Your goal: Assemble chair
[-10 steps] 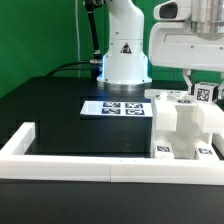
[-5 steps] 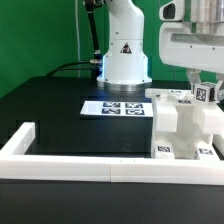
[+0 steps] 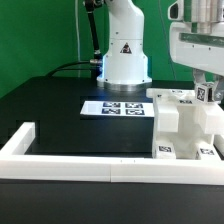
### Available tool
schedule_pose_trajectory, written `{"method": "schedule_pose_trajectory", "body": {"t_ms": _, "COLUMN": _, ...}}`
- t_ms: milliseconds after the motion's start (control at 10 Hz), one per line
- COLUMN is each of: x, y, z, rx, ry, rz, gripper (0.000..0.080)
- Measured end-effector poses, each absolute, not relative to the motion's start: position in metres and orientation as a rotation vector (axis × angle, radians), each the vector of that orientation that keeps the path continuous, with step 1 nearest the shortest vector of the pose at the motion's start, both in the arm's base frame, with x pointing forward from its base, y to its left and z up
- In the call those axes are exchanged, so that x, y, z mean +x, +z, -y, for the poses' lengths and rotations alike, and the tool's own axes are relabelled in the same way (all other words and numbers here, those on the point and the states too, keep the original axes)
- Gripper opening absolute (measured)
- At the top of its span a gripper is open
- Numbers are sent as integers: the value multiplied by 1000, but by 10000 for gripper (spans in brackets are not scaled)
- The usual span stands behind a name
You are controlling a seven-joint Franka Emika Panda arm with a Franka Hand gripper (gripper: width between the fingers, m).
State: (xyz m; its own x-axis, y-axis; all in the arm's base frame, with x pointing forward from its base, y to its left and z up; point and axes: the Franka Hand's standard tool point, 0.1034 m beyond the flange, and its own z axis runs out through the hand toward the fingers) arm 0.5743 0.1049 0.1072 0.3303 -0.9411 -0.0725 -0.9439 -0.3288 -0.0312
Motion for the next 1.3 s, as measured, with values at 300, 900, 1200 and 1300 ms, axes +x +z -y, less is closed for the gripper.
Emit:
{"method": "schedule_pose_trajectory", "body": {"t_ms": 300, "x": 572, "y": 107, "z": -110, "rx": -2622, "ry": 69, "rz": -1613, "gripper": 579}}
{"method": "schedule_pose_trajectory", "body": {"t_ms": 900, "x": 573, "y": 108, "z": -105, "rx": -2942, "ry": 34, "rz": -869, "gripper": 649}}
{"method": "schedule_pose_trajectory", "body": {"t_ms": 1200, "x": 573, "y": 108, "z": -106, "rx": -3018, "ry": 22, "rz": -551, "gripper": 649}}
{"method": "schedule_pose_trajectory", "body": {"t_ms": 1300, "x": 573, "y": 107, "z": -105, "rx": -3038, "ry": 18, "rz": -430, "gripper": 649}}
